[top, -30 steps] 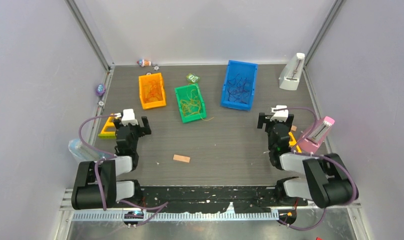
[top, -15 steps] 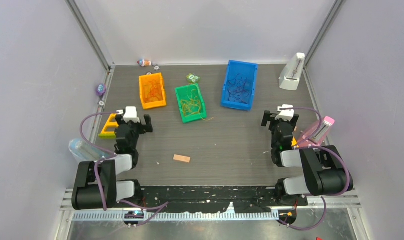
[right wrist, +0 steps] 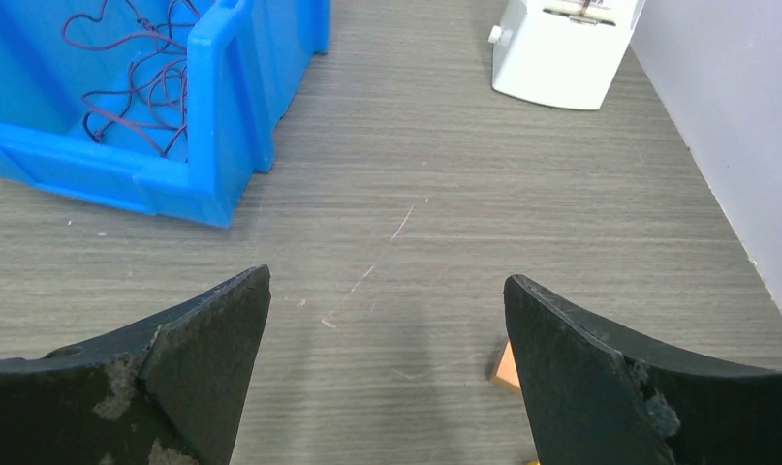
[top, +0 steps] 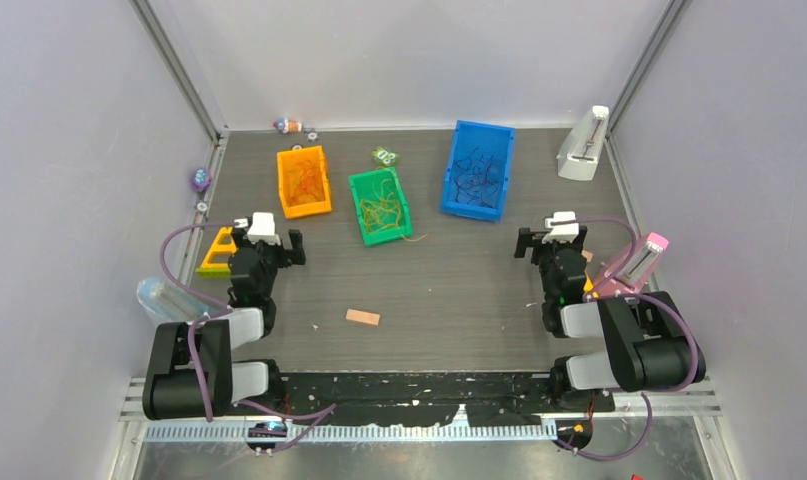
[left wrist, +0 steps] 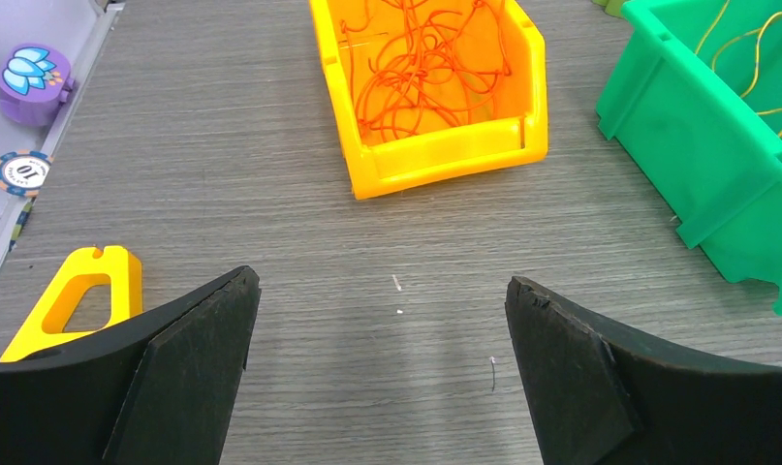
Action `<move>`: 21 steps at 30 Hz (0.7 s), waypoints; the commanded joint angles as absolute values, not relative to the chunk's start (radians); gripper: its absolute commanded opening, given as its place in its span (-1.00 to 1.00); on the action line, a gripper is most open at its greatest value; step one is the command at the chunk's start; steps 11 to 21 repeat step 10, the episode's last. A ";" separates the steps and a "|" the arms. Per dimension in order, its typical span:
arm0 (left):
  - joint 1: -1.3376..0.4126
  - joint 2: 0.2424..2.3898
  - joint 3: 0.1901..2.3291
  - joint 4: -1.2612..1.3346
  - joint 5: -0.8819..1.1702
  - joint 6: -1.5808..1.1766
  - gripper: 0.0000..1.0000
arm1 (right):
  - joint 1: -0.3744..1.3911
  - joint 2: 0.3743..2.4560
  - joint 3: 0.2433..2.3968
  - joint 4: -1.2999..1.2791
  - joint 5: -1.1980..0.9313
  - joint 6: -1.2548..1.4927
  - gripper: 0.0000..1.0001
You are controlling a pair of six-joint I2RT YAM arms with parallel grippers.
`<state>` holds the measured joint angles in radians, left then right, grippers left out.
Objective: Untangle the cables
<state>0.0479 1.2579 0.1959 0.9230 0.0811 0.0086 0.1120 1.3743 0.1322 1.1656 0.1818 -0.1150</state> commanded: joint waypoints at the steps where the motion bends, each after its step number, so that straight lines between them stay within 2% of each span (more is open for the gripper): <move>1: 0.045 1.254 0.225 0.963 0.091 0.023 0.99 | 0.098 1.368 0.203 1.145 0.206 -0.104 0.91; 21: 0.046 1.256 0.225 0.960 0.090 0.023 0.99 | 0.098 1.368 0.206 1.141 0.216 -0.097 0.90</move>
